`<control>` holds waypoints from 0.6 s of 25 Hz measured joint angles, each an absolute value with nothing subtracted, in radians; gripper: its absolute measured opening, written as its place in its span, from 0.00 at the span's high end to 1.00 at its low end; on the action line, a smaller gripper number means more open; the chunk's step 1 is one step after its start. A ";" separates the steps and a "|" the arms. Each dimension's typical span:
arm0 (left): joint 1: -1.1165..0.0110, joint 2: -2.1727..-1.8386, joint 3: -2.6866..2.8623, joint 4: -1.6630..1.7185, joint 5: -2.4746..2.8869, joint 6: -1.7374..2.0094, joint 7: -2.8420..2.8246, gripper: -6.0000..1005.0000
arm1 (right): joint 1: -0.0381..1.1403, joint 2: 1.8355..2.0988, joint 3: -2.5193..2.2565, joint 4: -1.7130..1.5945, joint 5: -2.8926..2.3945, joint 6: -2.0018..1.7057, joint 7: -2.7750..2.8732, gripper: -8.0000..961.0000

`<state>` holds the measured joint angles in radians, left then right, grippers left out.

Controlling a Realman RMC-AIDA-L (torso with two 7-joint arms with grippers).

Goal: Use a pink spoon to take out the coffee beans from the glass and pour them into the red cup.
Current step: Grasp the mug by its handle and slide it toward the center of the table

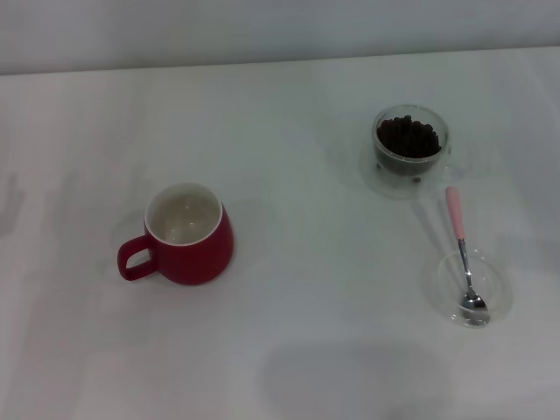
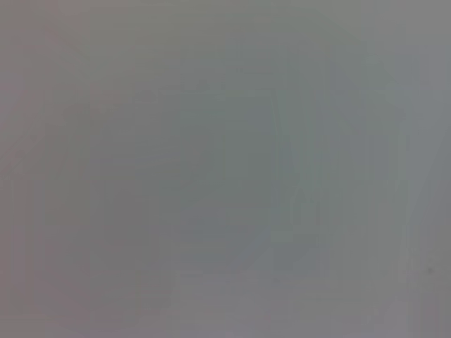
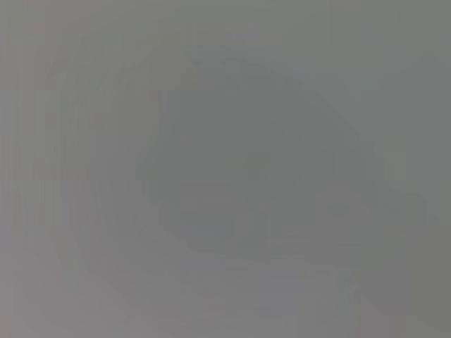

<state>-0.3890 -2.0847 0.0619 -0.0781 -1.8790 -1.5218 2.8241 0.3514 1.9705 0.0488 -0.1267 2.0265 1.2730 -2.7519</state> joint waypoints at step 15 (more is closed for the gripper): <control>-0.398 -2.085 0.060 -0.078 -1.879 -1.525 2.824 0.12 | 0.387 1.939 0.051 -0.095 2.026 1.180 -2.717 0.21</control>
